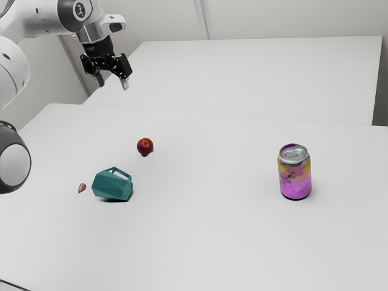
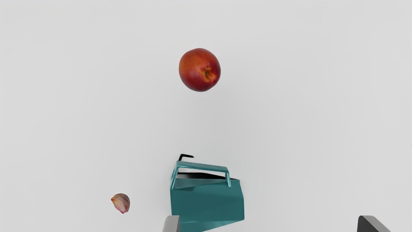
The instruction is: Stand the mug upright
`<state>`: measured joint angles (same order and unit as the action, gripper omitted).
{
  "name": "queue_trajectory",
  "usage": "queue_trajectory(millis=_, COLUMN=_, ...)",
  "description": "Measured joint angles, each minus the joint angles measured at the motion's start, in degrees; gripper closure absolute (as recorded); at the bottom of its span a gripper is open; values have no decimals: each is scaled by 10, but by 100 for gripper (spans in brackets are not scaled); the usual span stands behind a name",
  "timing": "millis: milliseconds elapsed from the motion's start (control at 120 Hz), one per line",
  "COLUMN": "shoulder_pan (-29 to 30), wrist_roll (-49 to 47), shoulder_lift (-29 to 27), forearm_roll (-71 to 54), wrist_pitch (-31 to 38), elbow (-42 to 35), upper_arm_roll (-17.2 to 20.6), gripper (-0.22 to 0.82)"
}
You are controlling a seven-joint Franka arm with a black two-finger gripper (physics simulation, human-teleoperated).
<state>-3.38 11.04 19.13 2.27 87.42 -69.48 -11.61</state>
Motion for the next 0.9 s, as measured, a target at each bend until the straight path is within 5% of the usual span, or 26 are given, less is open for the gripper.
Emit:
queue_trajectory(millis=300, shoulder_pan=9, wrist_roll=4, shoulder_lift=-15, forearm_roll=17, wrist_pitch=-3, elbow=-21, upper_arm_roll=-7, gripper=0)
queue_trajectory(millis=675, shoulder_pan=14, wrist_roll=5, shoulder_lift=-153, forearm_roll=57, wrist_pitch=71, elbow=-328, upper_arm_roll=-29, gripper=0)
queue_trajectory(millis=900, shoulder_pan=10, wrist_roll=43, shoulder_lift=-171, forearm_roll=64, wrist_pitch=135, elbow=-403, upper_arm_roll=-71, gripper=0)
